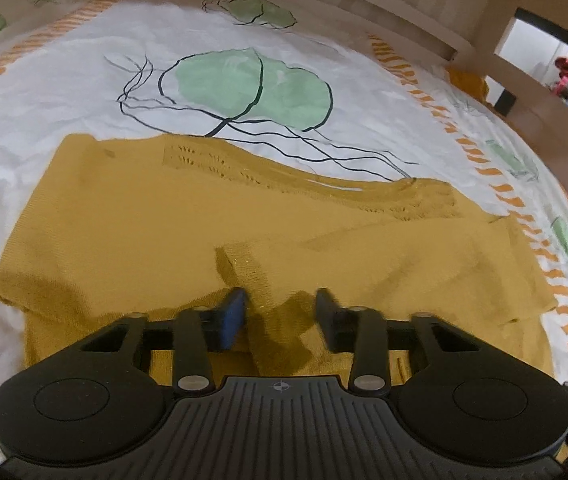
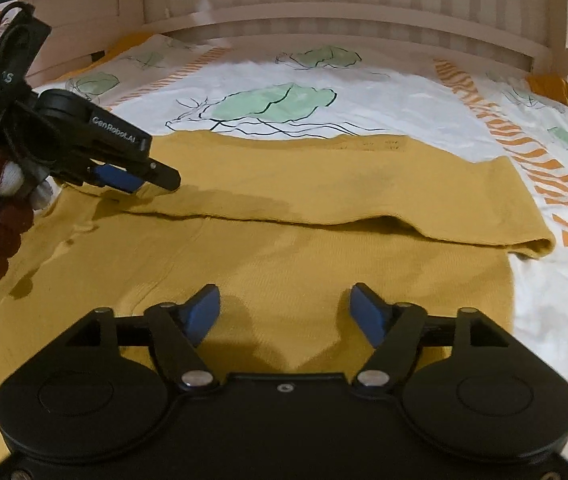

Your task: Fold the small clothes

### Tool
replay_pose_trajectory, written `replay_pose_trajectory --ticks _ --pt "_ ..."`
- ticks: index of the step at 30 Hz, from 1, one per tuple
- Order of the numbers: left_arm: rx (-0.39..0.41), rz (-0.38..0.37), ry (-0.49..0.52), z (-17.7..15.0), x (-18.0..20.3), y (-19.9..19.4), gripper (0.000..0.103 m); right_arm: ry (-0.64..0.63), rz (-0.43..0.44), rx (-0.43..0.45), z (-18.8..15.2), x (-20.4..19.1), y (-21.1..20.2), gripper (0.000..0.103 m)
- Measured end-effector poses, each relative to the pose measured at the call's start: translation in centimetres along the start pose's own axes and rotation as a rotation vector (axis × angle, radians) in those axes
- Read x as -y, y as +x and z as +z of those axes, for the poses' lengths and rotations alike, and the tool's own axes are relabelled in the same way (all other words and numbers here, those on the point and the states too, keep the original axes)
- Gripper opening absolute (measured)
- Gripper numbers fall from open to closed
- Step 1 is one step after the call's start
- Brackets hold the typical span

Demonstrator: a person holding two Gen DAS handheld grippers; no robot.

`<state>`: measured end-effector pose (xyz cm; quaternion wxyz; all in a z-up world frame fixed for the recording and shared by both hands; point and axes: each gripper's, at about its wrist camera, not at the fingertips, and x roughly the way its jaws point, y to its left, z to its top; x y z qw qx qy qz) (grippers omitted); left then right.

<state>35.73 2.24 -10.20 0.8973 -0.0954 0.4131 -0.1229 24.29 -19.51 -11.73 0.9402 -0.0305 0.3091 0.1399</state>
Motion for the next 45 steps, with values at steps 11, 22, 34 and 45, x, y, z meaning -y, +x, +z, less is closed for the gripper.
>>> replay_pose_trajectory --ticks 11,22,34,45 --pt "0.216 -0.048 0.19 4.3 4.2 -6.2 0.007 0.02 0.034 -0.001 -0.4 0.5 0.3 0.085" --pt "0.22 0.038 0.184 6.8 -0.4 -7.8 0.007 0.013 0.024 0.001 -0.2 0.3 0.3 0.086" --pt "0.313 -0.11 0.223 12.3 4.9 -11.8 0.007 0.054 0.058 0.071 3.2 -0.8 1.1 0.087" --pt "0.413 -0.236 0.325 16.5 11.5 -15.3 0.007 0.087 0.006 0.085 6.7 -0.1 5.3 0.087"
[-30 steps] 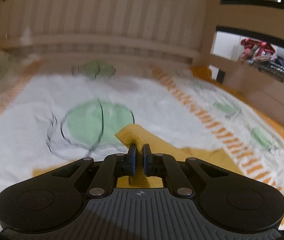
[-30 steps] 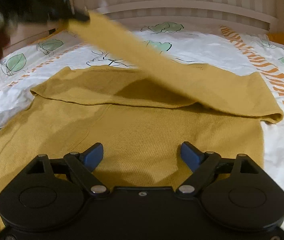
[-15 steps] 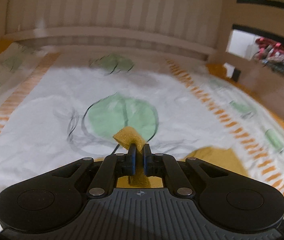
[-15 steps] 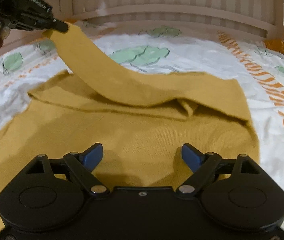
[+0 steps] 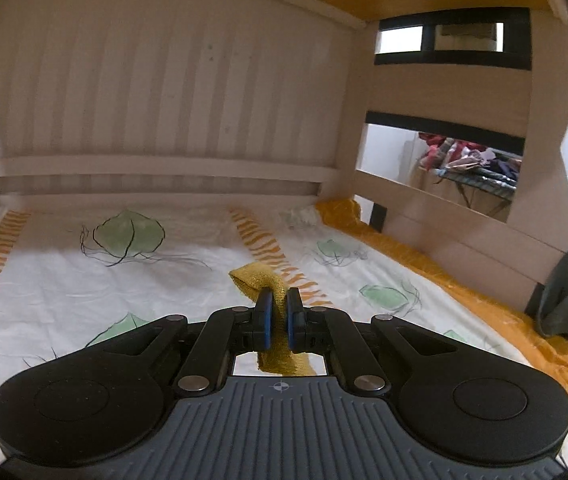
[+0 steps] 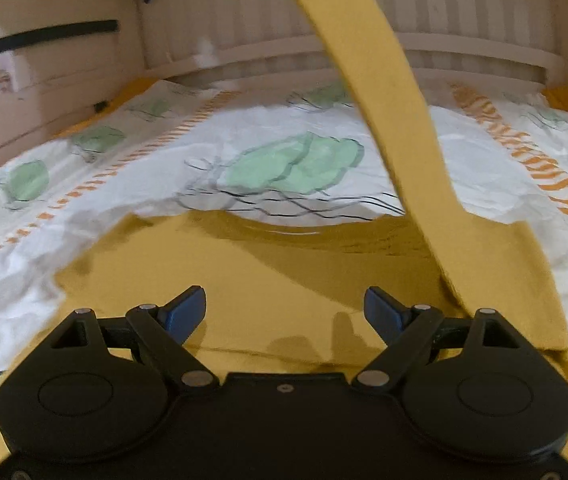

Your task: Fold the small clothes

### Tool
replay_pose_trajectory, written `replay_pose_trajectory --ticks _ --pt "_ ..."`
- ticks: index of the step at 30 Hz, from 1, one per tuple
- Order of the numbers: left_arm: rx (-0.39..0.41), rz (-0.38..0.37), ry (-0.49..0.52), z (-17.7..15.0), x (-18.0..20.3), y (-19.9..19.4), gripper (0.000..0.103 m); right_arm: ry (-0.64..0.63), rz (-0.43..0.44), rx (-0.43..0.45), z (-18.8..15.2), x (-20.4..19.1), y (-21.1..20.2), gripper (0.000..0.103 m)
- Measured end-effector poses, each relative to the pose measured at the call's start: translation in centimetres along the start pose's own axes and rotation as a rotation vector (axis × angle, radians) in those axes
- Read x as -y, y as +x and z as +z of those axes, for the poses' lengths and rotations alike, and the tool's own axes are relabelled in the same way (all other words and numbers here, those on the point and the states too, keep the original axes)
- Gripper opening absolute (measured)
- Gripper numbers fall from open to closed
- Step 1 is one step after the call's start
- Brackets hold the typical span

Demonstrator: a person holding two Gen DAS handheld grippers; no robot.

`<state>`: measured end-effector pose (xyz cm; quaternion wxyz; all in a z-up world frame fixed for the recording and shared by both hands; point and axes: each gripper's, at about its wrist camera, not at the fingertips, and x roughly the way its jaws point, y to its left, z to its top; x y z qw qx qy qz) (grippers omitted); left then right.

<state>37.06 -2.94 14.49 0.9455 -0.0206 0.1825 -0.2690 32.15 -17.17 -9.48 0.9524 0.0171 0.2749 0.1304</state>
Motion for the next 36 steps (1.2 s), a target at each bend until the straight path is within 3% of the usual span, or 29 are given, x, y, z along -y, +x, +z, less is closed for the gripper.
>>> replay_pose_trajectory --ticks 4,6,14,21,29,36 --pt "-0.038 0.039 0.012 -1.6 -1.6 -0.5 0.007 0.129 -0.177 -0.046 -0.4 4.2 0.6 0.087" --pt "-0.077 0.068 0.011 -2.8 -3.1 -0.3 0.007 0.227 -0.227 -0.071 -1.0 6.5 0.1 0.088" --pt "-0.288 0.237 -0.006 -11.1 -9.6 0.4 0.007 0.221 -0.188 -0.066 -3.0 6.1 -3.7 0.088" --pt "-0.453 0.342 -0.062 -18.5 -13.9 1.6 0.007 0.14 -0.197 -0.066 -4.3 4.6 -3.5 0.091" --pt "-0.481 0.38 -0.064 -21.8 -14.6 1.4 0.01 0.093 -0.202 -0.075 -4.7 4.0 -2.8 0.099" --pt "-0.419 0.431 -0.09 -24.2 -14.3 1.3 0.014 0.09 -0.21 -0.059 -5.0 3.9 -2.8 0.099"
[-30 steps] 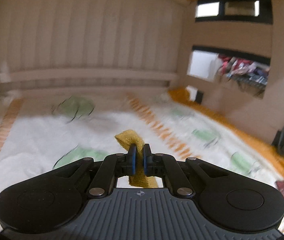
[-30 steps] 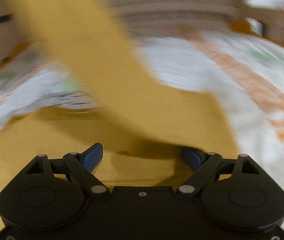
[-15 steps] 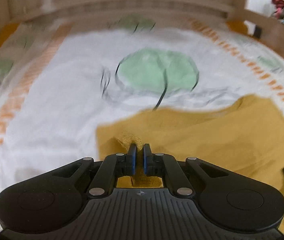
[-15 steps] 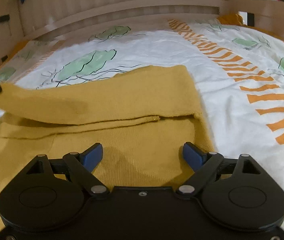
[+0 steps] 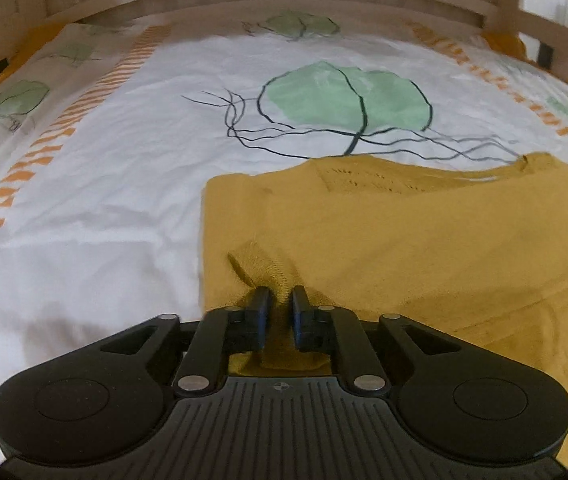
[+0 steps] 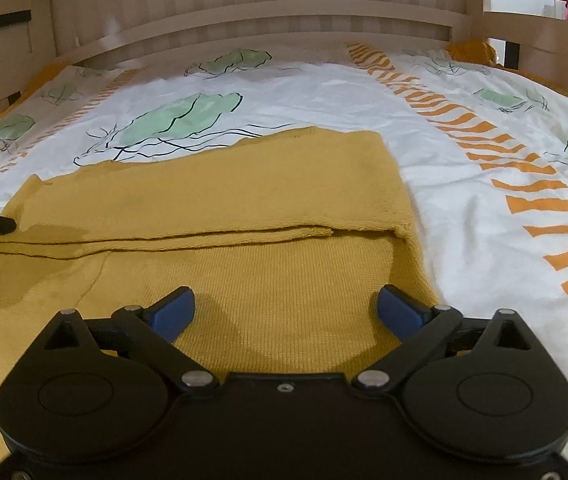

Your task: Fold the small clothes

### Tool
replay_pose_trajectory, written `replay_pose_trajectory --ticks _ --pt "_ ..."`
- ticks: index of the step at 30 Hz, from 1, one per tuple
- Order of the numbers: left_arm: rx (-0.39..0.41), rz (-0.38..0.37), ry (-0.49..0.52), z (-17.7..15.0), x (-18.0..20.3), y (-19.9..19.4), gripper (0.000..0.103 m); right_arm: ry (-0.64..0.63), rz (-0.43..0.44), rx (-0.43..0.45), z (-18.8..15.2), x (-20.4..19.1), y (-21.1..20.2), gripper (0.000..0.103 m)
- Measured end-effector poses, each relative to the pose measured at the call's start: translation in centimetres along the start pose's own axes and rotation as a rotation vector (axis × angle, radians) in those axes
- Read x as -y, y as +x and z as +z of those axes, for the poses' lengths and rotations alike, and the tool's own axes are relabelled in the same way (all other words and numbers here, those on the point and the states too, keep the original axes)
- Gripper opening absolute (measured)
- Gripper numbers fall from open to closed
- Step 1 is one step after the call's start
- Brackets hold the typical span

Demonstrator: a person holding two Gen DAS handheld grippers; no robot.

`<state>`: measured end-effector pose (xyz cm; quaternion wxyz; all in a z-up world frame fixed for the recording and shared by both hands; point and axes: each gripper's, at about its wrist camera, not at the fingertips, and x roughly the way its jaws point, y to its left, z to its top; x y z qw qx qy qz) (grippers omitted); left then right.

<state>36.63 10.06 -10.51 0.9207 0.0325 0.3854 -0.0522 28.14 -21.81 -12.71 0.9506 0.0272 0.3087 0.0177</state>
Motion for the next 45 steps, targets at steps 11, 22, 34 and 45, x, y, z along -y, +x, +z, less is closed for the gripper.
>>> replay_pose_trajectory --ticks 11,22,34,45 --pt "0.116 0.167 -0.181 -0.5 -2.3 -0.7 0.026 0.0 -0.003 0.004 -0.2 -0.1 0.1 0.101" --pt "0.072 0.122 -0.207 -1.8 -1.8 -4.7 0.027 -0.001 -0.003 0.004 -0.2 -0.1 0.1 0.101" --pt "0.004 0.06 -0.037 -6.9 3.5 -6.6 0.032 -0.001 -0.003 0.004 -0.2 -0.1 0.0 0.101" --pt "0.006 0.024 -0.095 -7.4 2.9 -5.7 0.035 -0.01 -0.005 -0.041 0.9 -0.4 0.0 0.102"
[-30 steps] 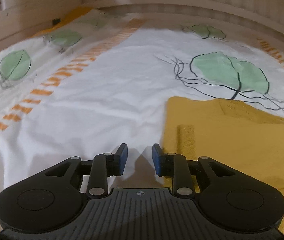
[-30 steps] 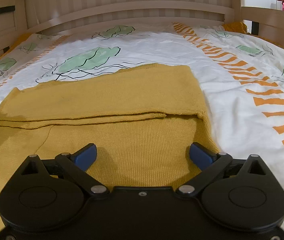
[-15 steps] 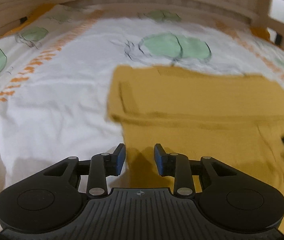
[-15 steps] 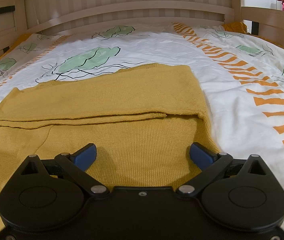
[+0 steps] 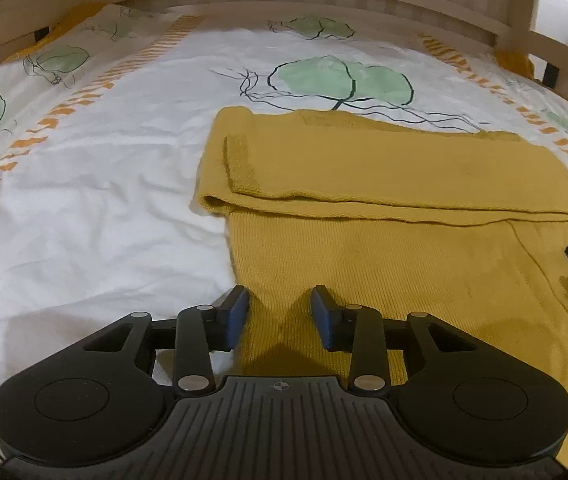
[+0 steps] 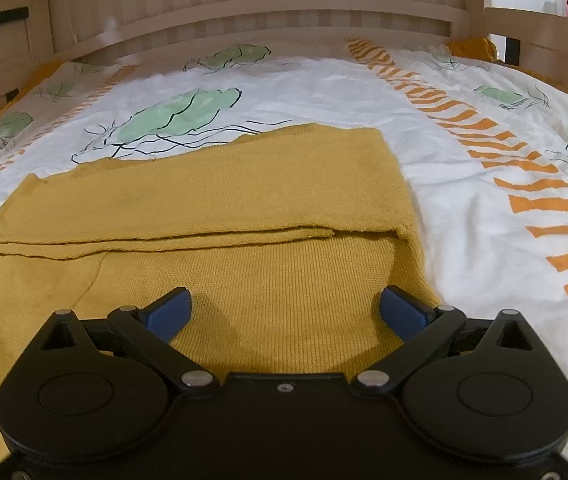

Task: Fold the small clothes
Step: 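Open the left tool and withdraw both tools from the folded sweater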

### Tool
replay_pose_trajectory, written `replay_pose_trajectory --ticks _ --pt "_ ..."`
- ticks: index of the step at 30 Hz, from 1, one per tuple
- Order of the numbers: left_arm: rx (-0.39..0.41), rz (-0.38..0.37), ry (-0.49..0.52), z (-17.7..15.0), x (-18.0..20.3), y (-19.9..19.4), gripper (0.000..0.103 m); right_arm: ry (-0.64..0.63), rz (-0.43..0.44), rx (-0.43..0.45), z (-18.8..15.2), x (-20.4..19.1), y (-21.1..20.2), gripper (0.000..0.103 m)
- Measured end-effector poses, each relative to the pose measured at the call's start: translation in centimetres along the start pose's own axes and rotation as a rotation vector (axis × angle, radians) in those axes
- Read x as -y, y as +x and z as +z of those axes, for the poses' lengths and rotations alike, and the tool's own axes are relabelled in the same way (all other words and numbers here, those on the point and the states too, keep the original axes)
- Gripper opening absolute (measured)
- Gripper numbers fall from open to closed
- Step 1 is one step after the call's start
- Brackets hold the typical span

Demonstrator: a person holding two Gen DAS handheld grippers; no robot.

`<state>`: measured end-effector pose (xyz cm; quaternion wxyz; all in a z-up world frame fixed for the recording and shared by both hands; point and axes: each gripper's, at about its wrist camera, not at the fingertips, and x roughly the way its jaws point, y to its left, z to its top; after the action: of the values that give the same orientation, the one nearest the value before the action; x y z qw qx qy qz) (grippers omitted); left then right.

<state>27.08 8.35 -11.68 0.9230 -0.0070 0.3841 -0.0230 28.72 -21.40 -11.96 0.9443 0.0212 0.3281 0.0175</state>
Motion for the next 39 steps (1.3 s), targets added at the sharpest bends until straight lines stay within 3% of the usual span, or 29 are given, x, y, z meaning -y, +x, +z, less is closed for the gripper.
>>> replay_pose_trajectory --ticks 9,12,14,22,27,32,37,39 --pt "-0.002 0.002 0.005 0.0 0.0 0.0 0.035 0.151 0.073 0.007 3.4 2.1 2.0 0.099" --pt "-0.002 0.0 0.004 0.1 -0.1 0.0 0.035 0.214 -0.05 0.034 3.7 4.4 2.6 0.081" --pt "0.0 0.0 0.003 0.0 -0.1 0.0 0.035 0.293 -0.016 0.018 3.4 6.1 2.9 0.076" --pt "0.001 -0.005 -0.005 0.0 -0.1 0.0 0.035 0.225 -0.017 -0.003 3.5 4.5 0.8 0.08" --pt "0.002 -0.005 -0.005 0.0 -0.1 0.0 0.035 0.168 -0.011 0.045 4.9 3.0 -0.9 0.083" --pt "0.0 -0.007 -0.009 0.0 -0.1 0.0 0.035 0.127 0.036 0.027 6.6 2.5 1.7 0.084" --pt "0.0 -0.008 -0.01 0.1 -0.2 0.0 0.035 0.085 -0.028 -0.055 6.2 3.3 5.3 0.084" --pt "-0.001 -0.008 -0.01 0.1 -0.2 0.0 0.035 0.078 -0.059 -0.049 5.8 4.0 5.7 0.084"
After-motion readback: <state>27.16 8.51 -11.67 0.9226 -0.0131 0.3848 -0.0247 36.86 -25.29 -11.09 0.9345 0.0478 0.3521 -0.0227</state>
